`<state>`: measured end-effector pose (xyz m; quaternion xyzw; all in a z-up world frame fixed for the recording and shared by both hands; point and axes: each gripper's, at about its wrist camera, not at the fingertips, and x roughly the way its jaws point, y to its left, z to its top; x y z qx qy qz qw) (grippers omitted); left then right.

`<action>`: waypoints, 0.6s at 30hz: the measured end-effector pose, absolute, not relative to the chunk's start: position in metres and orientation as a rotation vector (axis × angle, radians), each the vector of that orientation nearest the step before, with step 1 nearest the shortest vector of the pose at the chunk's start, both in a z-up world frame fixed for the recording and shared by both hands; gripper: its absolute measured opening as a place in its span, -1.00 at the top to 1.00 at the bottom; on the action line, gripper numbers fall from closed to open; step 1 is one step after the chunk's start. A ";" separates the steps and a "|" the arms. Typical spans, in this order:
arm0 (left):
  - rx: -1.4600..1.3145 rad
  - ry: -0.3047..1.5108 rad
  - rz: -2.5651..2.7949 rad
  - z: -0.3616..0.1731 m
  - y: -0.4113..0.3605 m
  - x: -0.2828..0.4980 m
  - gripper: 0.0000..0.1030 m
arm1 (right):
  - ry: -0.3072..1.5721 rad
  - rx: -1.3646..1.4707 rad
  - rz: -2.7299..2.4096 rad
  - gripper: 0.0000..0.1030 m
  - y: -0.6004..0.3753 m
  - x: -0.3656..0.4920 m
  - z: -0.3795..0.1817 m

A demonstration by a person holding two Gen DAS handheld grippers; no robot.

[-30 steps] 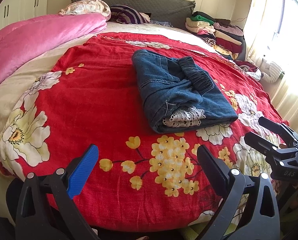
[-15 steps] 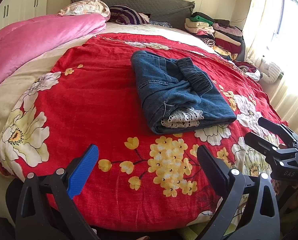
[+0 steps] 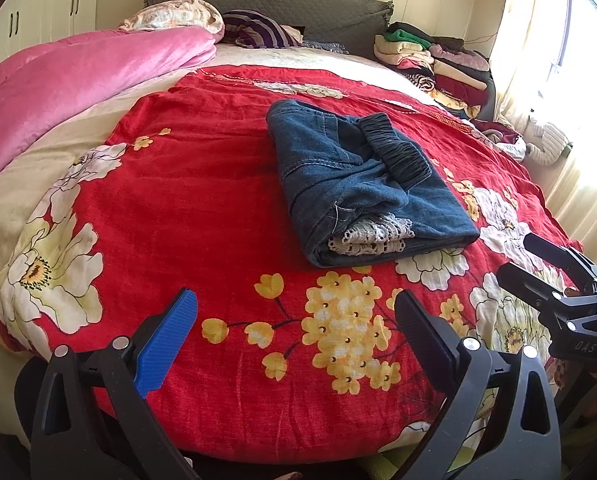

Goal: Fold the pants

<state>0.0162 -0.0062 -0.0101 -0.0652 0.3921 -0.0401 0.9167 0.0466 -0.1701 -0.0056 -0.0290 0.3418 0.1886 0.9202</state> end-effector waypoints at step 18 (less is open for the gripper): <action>-0.123 0.812 -0.080 -0.012 -0.007 0.017 -0.91 | 0.702 -0.058 0.374 -0.83 -0.176 0.048 -0.005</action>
